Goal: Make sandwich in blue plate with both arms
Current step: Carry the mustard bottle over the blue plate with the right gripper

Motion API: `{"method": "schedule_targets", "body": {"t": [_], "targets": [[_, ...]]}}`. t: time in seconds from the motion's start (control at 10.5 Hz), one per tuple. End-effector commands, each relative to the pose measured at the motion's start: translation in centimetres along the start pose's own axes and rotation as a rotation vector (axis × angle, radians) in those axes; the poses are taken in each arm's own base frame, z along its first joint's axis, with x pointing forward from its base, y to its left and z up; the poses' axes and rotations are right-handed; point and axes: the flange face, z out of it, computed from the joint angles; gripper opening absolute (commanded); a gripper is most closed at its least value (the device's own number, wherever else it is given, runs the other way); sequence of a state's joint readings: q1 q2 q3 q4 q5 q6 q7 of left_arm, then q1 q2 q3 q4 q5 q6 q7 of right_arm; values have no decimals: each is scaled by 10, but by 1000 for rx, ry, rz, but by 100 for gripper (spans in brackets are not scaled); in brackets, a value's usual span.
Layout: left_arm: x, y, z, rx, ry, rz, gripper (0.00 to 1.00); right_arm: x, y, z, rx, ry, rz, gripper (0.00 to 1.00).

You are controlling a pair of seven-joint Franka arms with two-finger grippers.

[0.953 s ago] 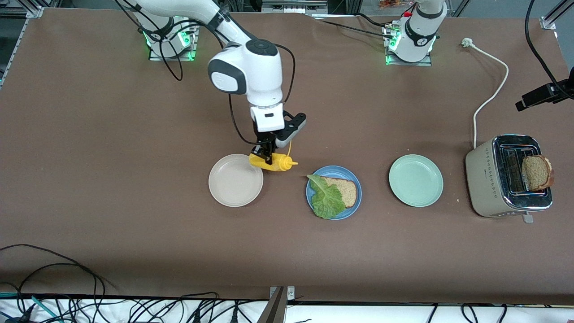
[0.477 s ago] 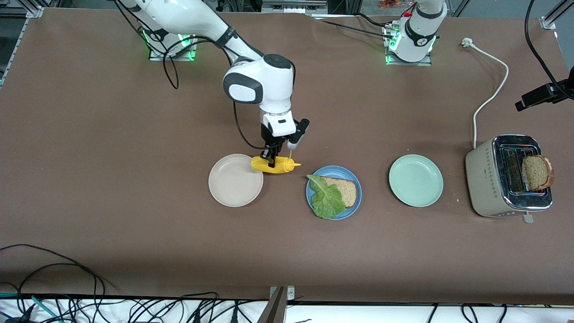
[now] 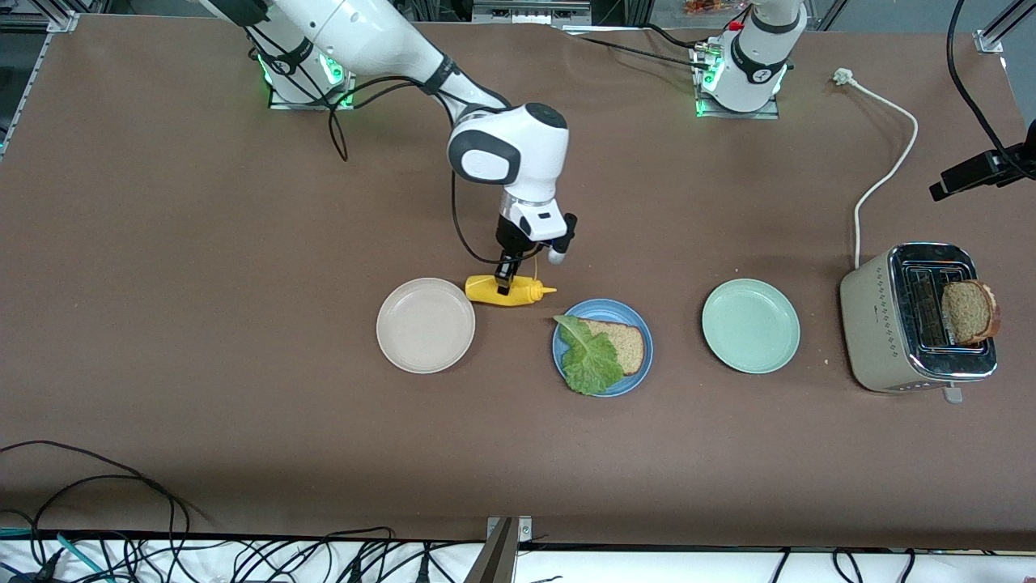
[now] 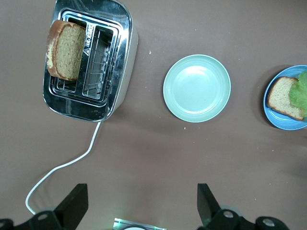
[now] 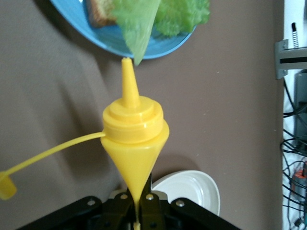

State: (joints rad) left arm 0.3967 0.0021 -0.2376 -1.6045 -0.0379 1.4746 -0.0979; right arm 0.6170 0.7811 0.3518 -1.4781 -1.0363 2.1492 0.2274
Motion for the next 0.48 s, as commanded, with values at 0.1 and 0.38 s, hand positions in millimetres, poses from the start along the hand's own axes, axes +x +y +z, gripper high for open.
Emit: {"method": "schedule_targets", "body": {"t": [0.1, 0.38], "targets": [[1, 0, -5, -18, 5, 9, 100, 32, 8, 4, -52, -14, 18, 0], [1, 0, -5, -18, 3, 9, 100, 39, 38, 19, -63, -6, 72, 0]]}}
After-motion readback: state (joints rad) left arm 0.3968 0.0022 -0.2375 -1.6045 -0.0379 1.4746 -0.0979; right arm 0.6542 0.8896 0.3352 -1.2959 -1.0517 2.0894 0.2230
